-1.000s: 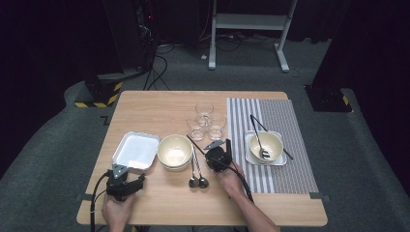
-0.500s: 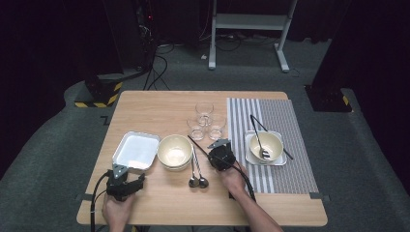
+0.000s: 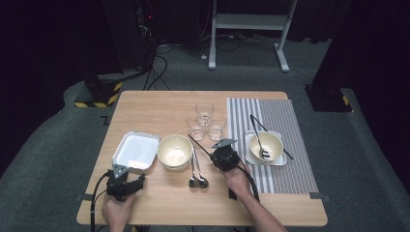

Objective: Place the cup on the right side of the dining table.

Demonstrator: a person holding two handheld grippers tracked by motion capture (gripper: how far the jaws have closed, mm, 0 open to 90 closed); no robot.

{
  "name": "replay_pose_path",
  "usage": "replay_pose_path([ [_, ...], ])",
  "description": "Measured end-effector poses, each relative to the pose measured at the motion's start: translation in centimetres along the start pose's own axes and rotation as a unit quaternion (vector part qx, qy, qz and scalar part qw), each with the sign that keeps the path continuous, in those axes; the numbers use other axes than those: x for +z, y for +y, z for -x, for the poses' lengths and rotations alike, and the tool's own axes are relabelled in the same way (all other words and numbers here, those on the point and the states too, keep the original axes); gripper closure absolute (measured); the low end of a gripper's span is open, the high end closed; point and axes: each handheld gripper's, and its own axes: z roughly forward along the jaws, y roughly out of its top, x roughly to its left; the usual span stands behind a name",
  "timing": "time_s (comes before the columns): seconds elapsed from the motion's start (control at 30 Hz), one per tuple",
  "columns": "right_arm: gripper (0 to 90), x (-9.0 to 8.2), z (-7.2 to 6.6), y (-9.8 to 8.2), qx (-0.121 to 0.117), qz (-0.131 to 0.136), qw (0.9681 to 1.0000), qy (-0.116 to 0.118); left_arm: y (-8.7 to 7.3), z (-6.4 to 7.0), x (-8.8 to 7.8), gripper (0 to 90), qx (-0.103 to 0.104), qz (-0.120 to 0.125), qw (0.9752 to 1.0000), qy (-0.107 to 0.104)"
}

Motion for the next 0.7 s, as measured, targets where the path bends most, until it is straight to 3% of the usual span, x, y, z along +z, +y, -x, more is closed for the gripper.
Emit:
replay_pose_path([
  [0.7,86.2,-2.9,0.0,-0.6,-0.021,0.018,0.9996,0.005,0.0,0.0,0.0,26.7,-0.001,0.001,1.0000,-0.001],
])
